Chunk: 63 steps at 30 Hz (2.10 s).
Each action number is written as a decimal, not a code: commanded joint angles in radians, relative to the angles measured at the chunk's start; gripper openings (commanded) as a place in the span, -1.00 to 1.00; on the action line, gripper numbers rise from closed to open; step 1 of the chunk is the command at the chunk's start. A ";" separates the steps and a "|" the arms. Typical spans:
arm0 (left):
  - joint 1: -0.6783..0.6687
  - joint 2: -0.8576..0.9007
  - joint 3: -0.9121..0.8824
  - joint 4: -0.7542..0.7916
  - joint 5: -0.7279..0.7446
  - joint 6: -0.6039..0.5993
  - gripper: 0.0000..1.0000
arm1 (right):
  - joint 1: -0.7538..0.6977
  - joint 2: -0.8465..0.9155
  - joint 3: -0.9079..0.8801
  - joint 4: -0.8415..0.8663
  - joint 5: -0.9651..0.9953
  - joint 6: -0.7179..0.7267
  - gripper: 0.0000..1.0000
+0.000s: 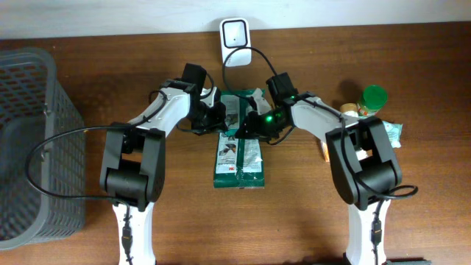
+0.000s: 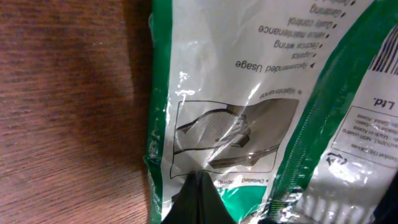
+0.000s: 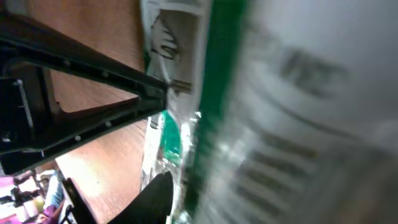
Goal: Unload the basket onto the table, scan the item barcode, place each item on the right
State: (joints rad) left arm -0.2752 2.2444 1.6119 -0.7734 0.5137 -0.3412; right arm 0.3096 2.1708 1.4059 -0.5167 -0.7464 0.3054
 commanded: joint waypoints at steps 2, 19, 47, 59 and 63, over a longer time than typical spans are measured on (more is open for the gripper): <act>0.003 0.048 -0.010 -0.009 -0.043 -0.010 -1.00 | -0.074 0.014 -0.009 -0.058 -0.023 -0.032 -0.48; 0.003 0.048 -0.010 -0.011 -0.042 -0.010 -1.00 | -0.012 0.014 -0.009 -0.010 -0.028 0.025 -0.56; 0.010 0.048 -0.010 -0.013 -0.041 -0.010 -1.00 | 0.024 -0.305 -0.463 0.386 0.067 0.359 -0.46; -0.010 0.048 -0.010 -0.073 0.022 -0.009 -1.00 | -0.037 -0.300 -0.474 0.685 0.117 0.455 -0.50; -0.023 0.048 -0.010 -0.069 0.021 -0.009 -1.00 | -0.054 -0.300 -0.474 0.559 0.070 0.433 -0.48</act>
State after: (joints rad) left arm -0.2813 2.2498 1.6138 -0.8371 0.5514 -0.3416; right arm 0.2565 1.8843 0.9306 0.0822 -0.6510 0.7551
